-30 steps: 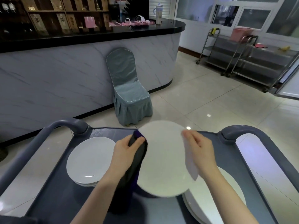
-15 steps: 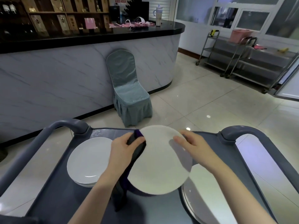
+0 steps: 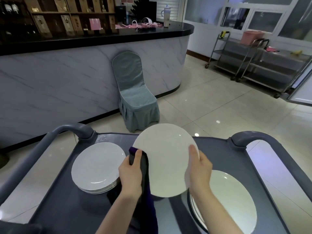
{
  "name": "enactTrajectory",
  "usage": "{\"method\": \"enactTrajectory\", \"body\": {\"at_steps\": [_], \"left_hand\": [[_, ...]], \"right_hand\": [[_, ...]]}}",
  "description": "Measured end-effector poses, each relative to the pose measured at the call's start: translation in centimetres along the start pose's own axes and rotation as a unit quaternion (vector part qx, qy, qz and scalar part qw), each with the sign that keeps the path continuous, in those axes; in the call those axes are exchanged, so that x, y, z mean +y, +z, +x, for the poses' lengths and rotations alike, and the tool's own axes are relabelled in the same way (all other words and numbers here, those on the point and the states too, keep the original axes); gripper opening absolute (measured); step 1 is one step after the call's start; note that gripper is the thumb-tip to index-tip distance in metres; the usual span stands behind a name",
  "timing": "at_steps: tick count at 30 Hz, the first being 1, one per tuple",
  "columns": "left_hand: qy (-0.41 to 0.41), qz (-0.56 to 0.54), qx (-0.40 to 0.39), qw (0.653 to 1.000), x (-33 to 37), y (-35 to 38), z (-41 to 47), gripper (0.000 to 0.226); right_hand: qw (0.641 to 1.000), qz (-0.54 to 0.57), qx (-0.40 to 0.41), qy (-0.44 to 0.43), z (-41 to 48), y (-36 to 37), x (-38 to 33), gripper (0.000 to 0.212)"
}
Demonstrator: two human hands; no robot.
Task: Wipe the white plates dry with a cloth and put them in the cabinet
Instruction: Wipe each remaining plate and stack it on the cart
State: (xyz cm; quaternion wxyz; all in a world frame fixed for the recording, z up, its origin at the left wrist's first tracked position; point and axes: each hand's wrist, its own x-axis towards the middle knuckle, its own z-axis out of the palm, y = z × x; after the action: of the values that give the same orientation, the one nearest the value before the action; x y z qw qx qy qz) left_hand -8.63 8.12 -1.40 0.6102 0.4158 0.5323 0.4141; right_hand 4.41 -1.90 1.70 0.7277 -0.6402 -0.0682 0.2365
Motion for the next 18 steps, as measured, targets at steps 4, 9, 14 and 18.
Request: {"method": "enactTrajectory", "body": {"at_steps": [4, 9, 14, 18], "left_hand": [[0.047, 0.075, -0.039, 0.995, 0.2, -2.0, 1.3, 0.042], [0.233, 0.247, -0.166, 0.926, 2.3, -1.5, 1.5, 0.03], [0.277, 0.262, -0.264, 0.886, 2.4, -0.3, 1.0, 0.034], [0.202, 0.198, -0.129, 0.95, 1.7, -0.7, 1.2, 0.03]], "right_hand": [[0.983, -0.141, -0.114, -0.002, 0.4, -2.0, 0.7, 0.027], [0.87, -0.36, -0.302, -0.147, 3.1, -1.9, -3.8, 0.011], [0.812, -0.43, -0.359, -0.168, 2.8, -1.3, -4.3, 0.047], [0.927, -0.286, -0.21, -0.123, 2.1, -1.5, -4.1, 0.043]]}}
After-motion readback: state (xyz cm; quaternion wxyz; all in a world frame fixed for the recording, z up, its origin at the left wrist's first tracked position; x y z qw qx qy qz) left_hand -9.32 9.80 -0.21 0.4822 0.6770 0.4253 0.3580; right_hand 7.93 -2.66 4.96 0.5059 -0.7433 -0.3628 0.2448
